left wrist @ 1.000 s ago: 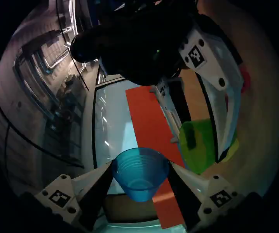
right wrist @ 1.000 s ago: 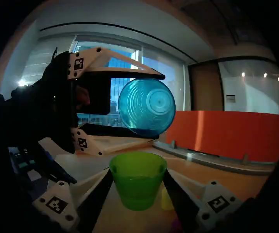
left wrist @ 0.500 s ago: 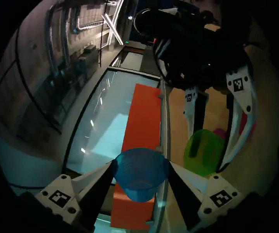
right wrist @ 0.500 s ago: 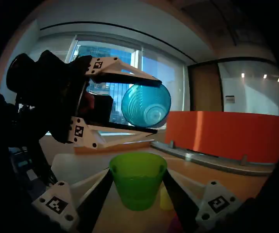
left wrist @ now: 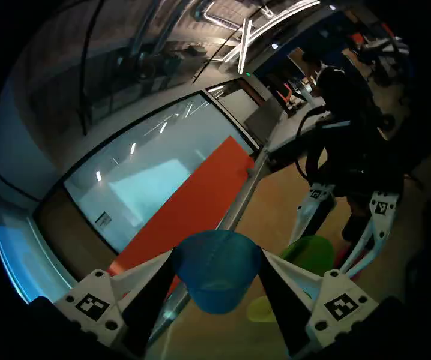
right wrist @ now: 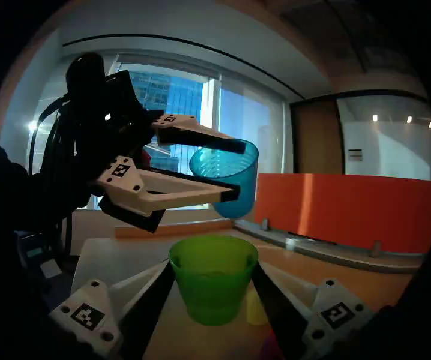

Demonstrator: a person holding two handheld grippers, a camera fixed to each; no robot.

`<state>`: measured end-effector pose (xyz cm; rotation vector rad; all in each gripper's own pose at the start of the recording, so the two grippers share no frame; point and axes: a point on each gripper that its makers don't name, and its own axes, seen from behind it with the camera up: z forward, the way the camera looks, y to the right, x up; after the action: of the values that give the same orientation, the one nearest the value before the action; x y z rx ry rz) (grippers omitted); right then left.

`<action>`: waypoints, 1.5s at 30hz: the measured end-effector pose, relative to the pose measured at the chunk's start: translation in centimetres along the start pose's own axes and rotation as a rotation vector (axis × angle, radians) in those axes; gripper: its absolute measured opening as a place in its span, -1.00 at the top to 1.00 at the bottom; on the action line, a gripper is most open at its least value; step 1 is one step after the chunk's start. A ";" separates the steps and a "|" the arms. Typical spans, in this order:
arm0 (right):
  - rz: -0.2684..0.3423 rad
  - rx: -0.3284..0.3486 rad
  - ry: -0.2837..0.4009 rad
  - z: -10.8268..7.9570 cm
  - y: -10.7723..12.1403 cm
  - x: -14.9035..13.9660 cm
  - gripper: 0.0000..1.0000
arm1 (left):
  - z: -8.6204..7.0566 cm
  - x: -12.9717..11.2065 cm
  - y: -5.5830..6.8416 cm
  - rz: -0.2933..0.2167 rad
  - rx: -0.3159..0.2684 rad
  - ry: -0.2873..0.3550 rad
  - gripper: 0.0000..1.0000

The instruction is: Pour water

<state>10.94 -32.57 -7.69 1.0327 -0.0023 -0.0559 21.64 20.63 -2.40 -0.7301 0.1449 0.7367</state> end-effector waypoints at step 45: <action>-0.012 -0.026 -0.017 -0.9 0.5 0.5 -0.77 | -1.5 -4.5 -1.5 -0.713 -0.030 0.133 -0.78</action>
<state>11.47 -31.51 -7.71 1.0059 -0.0108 -0.0760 19.44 16.36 -1.10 -0.7914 -0.0112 0.0104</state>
